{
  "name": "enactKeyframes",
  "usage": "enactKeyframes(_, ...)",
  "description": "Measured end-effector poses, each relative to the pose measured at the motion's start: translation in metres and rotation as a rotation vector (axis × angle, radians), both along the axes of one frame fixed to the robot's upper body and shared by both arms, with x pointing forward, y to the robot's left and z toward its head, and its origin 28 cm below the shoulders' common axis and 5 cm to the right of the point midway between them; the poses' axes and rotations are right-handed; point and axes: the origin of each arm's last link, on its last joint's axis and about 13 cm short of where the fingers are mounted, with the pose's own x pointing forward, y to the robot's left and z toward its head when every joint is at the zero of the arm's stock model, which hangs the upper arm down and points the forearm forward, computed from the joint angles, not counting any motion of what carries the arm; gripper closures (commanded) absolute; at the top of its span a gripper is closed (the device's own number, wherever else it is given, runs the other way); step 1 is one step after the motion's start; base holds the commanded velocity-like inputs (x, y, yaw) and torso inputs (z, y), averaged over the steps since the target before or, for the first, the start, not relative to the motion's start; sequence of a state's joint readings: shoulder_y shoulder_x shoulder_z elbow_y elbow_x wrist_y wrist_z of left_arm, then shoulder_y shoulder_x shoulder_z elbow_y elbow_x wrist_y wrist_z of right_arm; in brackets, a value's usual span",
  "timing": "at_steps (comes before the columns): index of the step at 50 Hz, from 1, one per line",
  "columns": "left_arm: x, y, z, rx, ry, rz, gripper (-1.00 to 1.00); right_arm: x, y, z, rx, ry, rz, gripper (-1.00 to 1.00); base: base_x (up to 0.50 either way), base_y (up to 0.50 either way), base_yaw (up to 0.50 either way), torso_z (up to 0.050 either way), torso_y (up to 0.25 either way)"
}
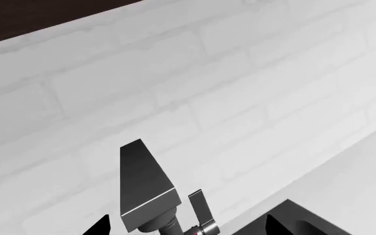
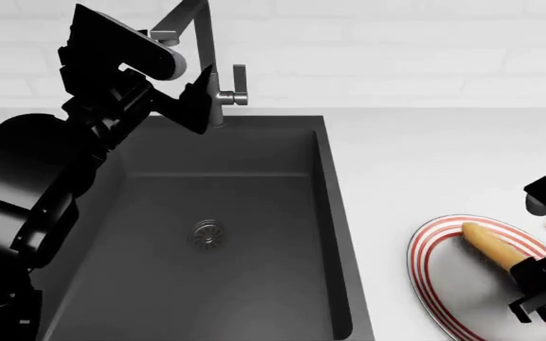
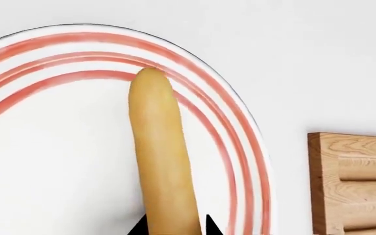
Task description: Pick the sausage from the plate and place it on the cutting board. Then pick the condiment bottle from the cabinet and place it next to the cutting board.
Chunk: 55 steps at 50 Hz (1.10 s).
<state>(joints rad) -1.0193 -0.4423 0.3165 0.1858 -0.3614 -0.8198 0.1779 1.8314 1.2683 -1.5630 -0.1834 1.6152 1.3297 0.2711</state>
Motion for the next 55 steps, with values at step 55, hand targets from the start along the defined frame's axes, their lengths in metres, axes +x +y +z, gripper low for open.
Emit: enactKeyframes(55,-0.003,-0.001,-0.007,-0.001,0.018,0.016,-1.00,0.016,-0.045,0.042,-0.229,-0.556,-0.618,1.00,0.00,0.00,0.00,0.000,0.000)
